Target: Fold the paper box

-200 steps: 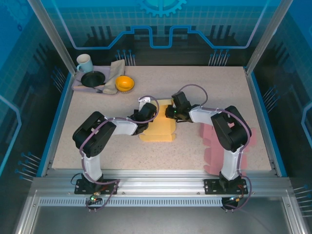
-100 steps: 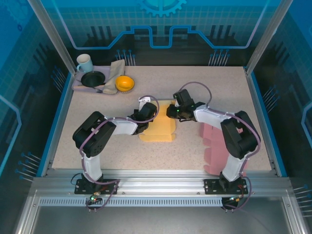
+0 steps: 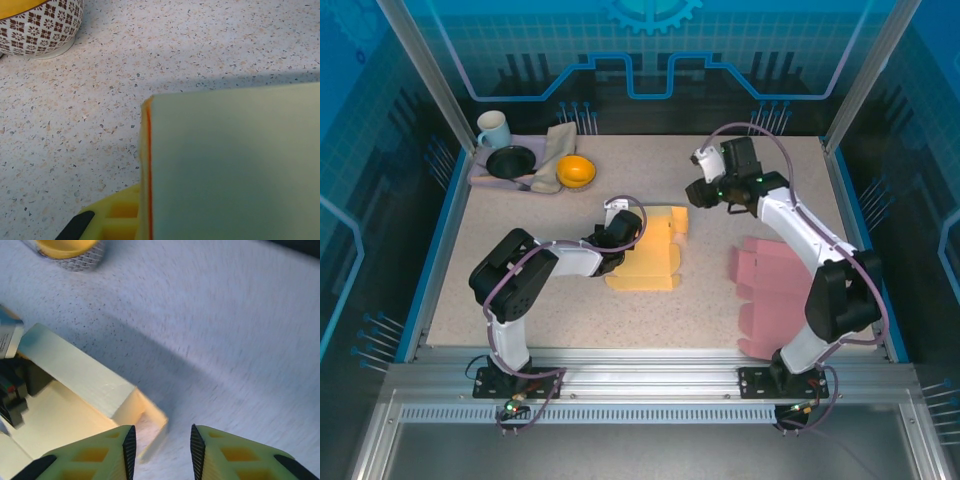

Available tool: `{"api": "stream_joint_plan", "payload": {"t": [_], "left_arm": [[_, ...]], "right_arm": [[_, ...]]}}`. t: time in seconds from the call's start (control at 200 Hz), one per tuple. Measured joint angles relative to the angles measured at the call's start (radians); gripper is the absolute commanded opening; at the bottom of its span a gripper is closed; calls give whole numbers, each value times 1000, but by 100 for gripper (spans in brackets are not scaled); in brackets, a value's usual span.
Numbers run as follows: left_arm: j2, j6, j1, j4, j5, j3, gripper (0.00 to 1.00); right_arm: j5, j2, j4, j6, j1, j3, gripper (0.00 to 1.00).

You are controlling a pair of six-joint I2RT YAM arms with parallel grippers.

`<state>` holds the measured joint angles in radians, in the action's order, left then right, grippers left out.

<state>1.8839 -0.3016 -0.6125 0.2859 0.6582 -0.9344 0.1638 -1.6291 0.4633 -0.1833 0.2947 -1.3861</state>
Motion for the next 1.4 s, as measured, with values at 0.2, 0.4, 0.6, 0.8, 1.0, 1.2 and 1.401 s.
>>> {"api": "stream_joint_plan", "payload": {"t": [0.2,0.4,0.6,0.8,1.0,1.2,1.401], "left_arm": [[0,0,0,0,0,0,7],[0,0,0,0,0,0,7],[0,0,0,0,0,0,7],[-1,0,0,0,0,0,7],[-1,0,0,0,0,0,7],[-1,0,0,0,0,0,7],[-1,0,0,0,0,0,7]], "right_arm": [[35,-48,9,-547,-90,21,39],[75,-170,-10,-782,-95,39,40],[103,-240,-17,-894,-72,39,42],[111,-298,-6,-932,-6,30,42],[126,-303,-3,-936,18,15,42],[136,-303,-5,-924,18,15,42],[139,-286,-29,-858,29,29,42]]}}
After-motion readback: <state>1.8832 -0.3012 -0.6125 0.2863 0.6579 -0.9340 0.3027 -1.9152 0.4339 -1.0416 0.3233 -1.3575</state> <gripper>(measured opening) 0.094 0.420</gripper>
